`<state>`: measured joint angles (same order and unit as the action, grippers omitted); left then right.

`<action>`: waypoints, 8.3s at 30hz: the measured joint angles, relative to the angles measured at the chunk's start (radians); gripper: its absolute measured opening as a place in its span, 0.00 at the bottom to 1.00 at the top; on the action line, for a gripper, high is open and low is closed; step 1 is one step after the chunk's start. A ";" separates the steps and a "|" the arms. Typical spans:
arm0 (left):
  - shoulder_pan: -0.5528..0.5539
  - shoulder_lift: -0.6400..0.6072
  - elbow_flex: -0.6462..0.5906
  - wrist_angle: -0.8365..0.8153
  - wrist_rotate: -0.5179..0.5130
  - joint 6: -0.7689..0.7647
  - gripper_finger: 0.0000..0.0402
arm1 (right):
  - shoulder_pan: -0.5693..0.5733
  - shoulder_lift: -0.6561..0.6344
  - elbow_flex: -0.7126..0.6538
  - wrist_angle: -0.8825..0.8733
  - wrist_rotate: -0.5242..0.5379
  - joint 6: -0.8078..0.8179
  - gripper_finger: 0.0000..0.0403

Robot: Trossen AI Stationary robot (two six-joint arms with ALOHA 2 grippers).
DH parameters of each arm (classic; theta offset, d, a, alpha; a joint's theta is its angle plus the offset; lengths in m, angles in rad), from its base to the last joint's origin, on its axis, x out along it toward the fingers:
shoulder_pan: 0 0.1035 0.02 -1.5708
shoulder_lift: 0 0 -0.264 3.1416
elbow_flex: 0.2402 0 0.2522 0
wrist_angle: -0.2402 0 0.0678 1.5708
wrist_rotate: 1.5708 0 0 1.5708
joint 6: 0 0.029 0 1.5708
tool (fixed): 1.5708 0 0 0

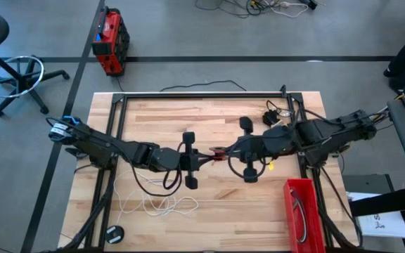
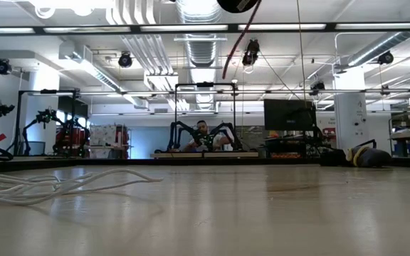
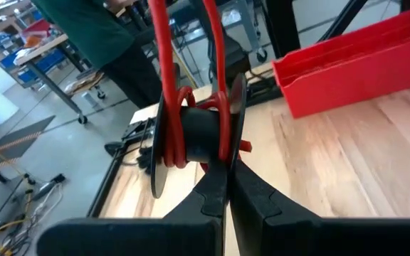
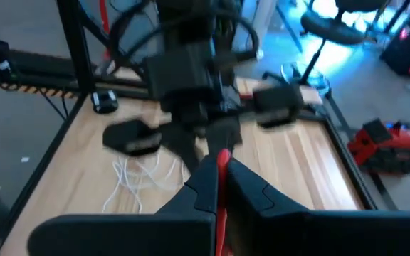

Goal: Coil cords
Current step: Coil the red wire onto the spool

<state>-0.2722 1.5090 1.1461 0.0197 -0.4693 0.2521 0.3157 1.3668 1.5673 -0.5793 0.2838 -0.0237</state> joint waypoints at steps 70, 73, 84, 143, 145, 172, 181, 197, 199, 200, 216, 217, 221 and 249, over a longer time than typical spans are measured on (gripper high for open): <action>0.020 -0.053 -0.087 0.259 0.422 -0.115 0.00 | 0.134 -0.013 -0.196 -0.291 0.281 0.216 0.01; 0.020 -0.049 -0.147 0.447 0.460 -0.107 0.00 | 0.142 -0.015 -0.217 -0.203 0.282 0.194 0.01; 0.063 0.007 -0.328 1.006 0.534 -0.189 0.00 | 0.140 -0.005 -0.278 0.156 0.213 0.042 0.06; 0.071 0.066 -0.285 1.106 0.609 -0.206 0.00 | 0.182 -0.054 -0.098 0.112 0.240 0.030 0.35; 0.072 0.066 -0.286 1.106 0.609 -0.206 0.00 | 0.182 -0.033 -0.098 0.114 0.241 0.026 0.33; 0.071 0.066 -0.287 1.145 0.609 -0.205 0.00 | 0.175 -0.011 -0.098 0.121 0.301 0.068 0.00; 0.075 0.059 -0.287 1.122 0.438 -0.162 0.08 | 0.173 -0.049 -0.101 0.120 0.361 0.088 0.00; 0.104 0.330 -0.150 1.040 0.423 -0.358 0.43 | 0.168 -0.089 -0.100 0.169 0.434 0.049 0.00; 0.113 0.383 -0.098 1.033 0.424 -0.361 0.47 | 0.168 -0.089 -0.100 0.170 0.436 0.050 0.00; 0.120 0.403 -0.080 1.026 0.424 -0.369 0.48 | 0.168 -0.089 -0.100 0.171 0.438 0.049 0.00; 0.148 0.540 0.002 0.966 0.565 -0.510 0.48 | 0.168 -0.090 -0.100 0.150 0.451 0.051 0.00; 0.147 0.546 0.002 0.964 0.566 -0.522 0.47 | 0.168 -0.091 -0.100 0.146 0.451 0.049 0.00; 0.141 0.548 -0.016 0.917 0.613 -0.550 0.45 | 0.168 -0.091 -0.100 0.144 0.451 0.023 0.00; 0.114 0.671 0.152 0.878 0.637 -0.550 0.47 | 0.168 -0.090 -0.099 0.139 0.451 0.006 0.00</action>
<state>-0.1585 2.1796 1.2982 0.8978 0.1674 -0.2977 0.4838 1.2773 1.4681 -0.4399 0.7345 -0.0172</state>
